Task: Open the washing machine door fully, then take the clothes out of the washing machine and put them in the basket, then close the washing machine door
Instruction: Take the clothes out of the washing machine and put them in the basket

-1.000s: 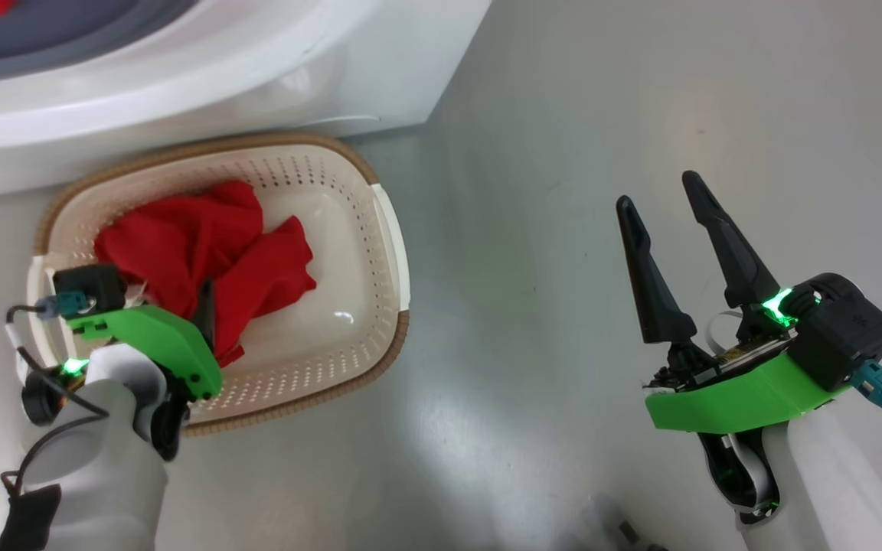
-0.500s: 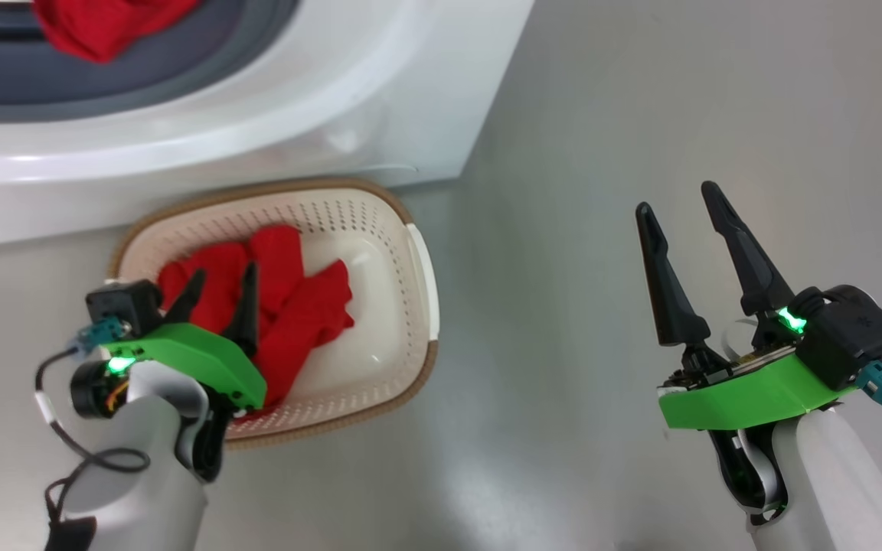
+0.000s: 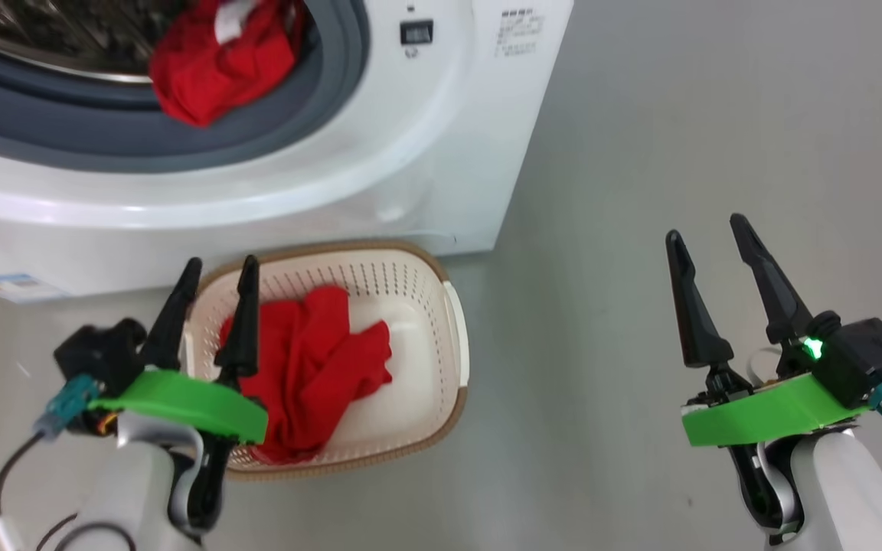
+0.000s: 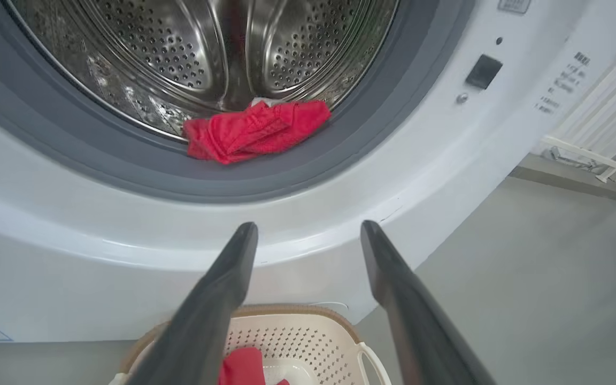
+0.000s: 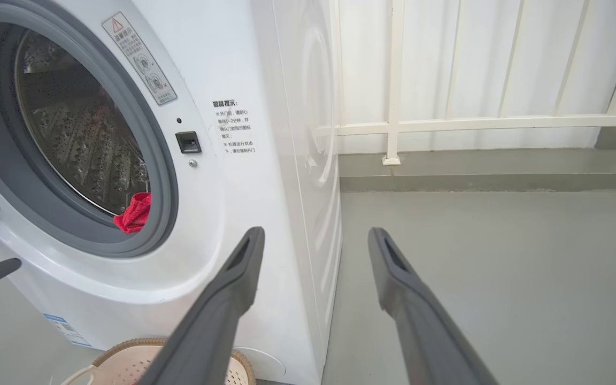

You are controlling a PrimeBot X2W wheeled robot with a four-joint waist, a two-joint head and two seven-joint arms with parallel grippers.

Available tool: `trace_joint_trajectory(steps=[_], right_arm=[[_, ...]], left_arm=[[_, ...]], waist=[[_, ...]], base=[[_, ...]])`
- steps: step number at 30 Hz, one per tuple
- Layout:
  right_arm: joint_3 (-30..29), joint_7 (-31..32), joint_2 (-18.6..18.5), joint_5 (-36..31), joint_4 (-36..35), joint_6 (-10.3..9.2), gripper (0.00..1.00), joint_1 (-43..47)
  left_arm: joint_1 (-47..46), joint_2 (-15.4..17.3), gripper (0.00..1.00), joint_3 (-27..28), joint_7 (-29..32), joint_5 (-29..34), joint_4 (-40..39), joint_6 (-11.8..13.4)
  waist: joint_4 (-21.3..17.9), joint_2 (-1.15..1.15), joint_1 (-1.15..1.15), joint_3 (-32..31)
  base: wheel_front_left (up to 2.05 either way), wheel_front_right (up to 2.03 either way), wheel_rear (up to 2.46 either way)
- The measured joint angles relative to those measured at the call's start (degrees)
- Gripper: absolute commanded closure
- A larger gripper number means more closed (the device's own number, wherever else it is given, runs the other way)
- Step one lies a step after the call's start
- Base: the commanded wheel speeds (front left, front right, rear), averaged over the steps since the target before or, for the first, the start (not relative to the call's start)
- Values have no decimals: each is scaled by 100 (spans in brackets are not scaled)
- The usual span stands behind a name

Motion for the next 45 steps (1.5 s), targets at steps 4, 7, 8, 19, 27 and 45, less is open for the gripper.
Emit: trace_joint_trajectory(steps=[4,7,8,19,27,45], right_arm=[[-30,0,1,-141,35,0,0,70],[-89,0,2,-147,66,0,0,210],[-118,0,3,-153,70,0,0,245],[-292,0,12,-193,19,0,0,548],[-378,0,14,-193,-55,0,0,906],[-467,0,34,-286,-310,0,0,1329]], left_arm=[[414,-29,0,232,-16,305,-614,67],[812,-100,0,422,-23,464,-955,172],[894,-113,0,460,-23,490,-1029,202],[1564,-143,0,611,-23,650,-1712,253],[1983,-148,0,615,4,668,-2065,360],[2628,-145,0,595,214,660,-2726,610]], waist=[[39,0,0,-277],[57,0,0,-544],[62,0,0,-605],[160,0,0,-1106],[208,0,0,-1402],[334,0,0,-1707]], base=[[0,0,0],[0,0,0],[0,0,0],[0,0,0],[0,0,0],[0,0,0]])
